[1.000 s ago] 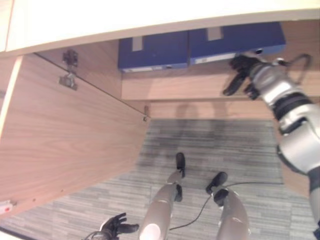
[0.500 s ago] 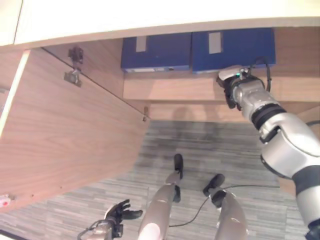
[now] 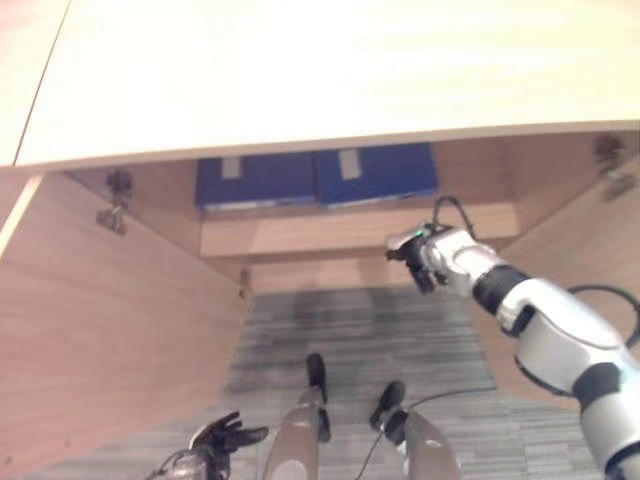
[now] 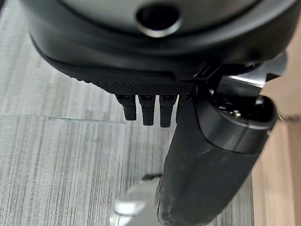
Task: Put the empty folder in the office cabinet
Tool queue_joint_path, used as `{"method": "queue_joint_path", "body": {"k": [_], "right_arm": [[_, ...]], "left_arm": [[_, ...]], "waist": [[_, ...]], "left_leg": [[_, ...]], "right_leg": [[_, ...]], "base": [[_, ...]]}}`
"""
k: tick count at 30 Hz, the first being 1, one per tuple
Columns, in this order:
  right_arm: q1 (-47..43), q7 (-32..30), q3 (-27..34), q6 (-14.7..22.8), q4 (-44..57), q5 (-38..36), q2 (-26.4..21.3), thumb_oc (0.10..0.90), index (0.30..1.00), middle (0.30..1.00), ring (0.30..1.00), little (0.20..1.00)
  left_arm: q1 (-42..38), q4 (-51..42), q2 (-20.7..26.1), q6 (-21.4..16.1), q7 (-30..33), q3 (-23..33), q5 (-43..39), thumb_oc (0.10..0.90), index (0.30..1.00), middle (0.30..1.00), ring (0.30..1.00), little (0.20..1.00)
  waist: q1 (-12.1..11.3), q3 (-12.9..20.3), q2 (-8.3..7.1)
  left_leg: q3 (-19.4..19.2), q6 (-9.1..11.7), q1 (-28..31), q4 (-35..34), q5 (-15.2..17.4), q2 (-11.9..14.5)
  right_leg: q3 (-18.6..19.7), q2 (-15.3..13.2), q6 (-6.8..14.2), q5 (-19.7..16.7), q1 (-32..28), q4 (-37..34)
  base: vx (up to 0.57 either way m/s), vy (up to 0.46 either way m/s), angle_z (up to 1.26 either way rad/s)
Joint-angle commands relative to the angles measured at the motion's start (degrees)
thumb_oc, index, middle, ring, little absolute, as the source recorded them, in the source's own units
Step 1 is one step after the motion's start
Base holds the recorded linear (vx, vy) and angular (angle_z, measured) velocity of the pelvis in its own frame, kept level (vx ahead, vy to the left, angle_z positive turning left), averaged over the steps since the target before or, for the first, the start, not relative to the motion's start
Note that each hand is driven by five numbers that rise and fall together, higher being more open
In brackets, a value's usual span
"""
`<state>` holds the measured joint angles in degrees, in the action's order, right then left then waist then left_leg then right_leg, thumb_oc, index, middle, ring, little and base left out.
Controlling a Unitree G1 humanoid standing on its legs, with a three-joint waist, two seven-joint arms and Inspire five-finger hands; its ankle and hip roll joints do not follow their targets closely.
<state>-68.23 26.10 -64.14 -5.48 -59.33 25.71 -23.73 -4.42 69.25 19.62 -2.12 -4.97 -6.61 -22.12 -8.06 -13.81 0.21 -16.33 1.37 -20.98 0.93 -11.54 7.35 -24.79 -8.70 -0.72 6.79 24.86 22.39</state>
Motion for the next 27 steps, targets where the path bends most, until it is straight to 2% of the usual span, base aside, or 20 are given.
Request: {"method": "queue_joint_path", "body": {"k": [1, 2, 3, 7, 9, 19, 27], "right_arm": [[-8.6, -5.6, 4.9, -1.9, -6.1, -5.2, -0.8, 0.8, 0.9, 0.9, 0.9, 0.9], [-8.6, -9.1, 8.4, -2.2, -7.4, -8.8, 0.1, 0.8, 0.9, 0.9, 0.9, 0.9], [-8.3, -10.1, 9.9, -2.0, -8.4, -11.2, 0.8, 0.8, 0.9, 0.9, 0.9, 0.9], [-9.6, -11.9, 12.3, -1.9, -7.7, -15.0, 0.5, 0.8, 0.9, 0.9, 0.9, 0.9], [-10.7, -13.8, 14.2, -1.6, -8.1, -17.2, -0.1, 0.8, 0.9, 0.9, 0.9, 0.9], [-13.6, -17.7, 16.6, -1.0, -8.6, -22.4, -2.2, 0.8, 0.9, 0.9, 0.9, 0.9], [-15.7, -19.4, 13.9, -1.0, -11.9, -17.7, -2.1, 0.8, 0.9, 0.9, 0.9, 0.9]], "left_arm": [[1.0, 3.6, 2.9, -0.1, 0.6, -1.5, 0.7, 0.8, 0.9, 0.9, 0.9, 0.9], [1.7, 3.7, 2.7, -0.2, 0.8, -1.5, 1.0, 0.8, 0.9, 0.9, 0.9, 0.9], [2.0, 3.8, 2.7, -0.2, 0.8, -1.4, 1.3, 0.8, 0.9, 0.9, 0.9, 0.9], [3.4, 4.4, 3.8, -0.3, 0.8, 0.1, 1.3, 0.8, 0.9, 0.9, 0.9, 0.9], [4.4, 4.7, 4.1, -0.4, 0.8, 0.4, 1.5, 0.8, 0.9, 0.9, 0.9, 0.9], [5.5, 4.9, 3.2, -0.9, 1.7, -0.4, 1.4, 0.8, 0.9, 0.9, 0.9, 0.9], [4.9, 4.8, 2.8, -1.3, 2.9, -1.9, 0.7, 0.8, 0.9, 0.9, 0.9, 0.9]], "waist": [[-2.3, -2.9, -1.72], [-2.4, -1.9, -1.6], [-2.5, -1.1, -1.59], [-2.9, 0.0, -0.91], [-3.1, 0.1, -0.38], [-3.8, -0.9, 0.51], [-4.6, -2.5, 0.79]], "left_leg": [[-0.6, 3.3, 4.5, 0.9, 8.0, -2.7], [-0.3, 3.2, 5.2, -0.7, 7.3, -2.8], [-0.3, 3.2, 5.6, -1.6, 7.0, -2.9], [-0.5, 3.0, 5.8, -2.3, 6.7, -3.1], [-0.5, 3.0, 5.6, -2.3, 6.5, -3.0], [-0.3, 3.2, 4.5, -2.9, 5.6, -2.8], [0.3, 3.2, 3.1, -3.1, 5.2, -2.8]], "right_leg": [[-0.1, 1.3, 5.6, -6.7, -7.6, -17.0], [-0.3, 1.7, 5.6, -7.0, -7.8, -18.0], [-0.3, 2.0, 5.7, -7.2, -7.9, -18.5], [0.0, 2.0, 5.6, -7.1, -7.4, -17.7], [-0.1, 1.9, 5.5, -7.1, -6.9, -17.3], [-1.0, 1.4, 5.3, -6.8, -5.5, -16.3], [-1.4, 1.2, 5.2, -6.5, -3.8, -15.4]], "base": [[0.0, -0.042, 0.0], [0.03, -0.035, 0.09], [0.04, -0.038, 0.13], [0.01, -0.003, 0.05], [0.02, 0.016, -0.01], [0.0, 0.008, 0.09], [0.0, 0.003, 0.01]]}}
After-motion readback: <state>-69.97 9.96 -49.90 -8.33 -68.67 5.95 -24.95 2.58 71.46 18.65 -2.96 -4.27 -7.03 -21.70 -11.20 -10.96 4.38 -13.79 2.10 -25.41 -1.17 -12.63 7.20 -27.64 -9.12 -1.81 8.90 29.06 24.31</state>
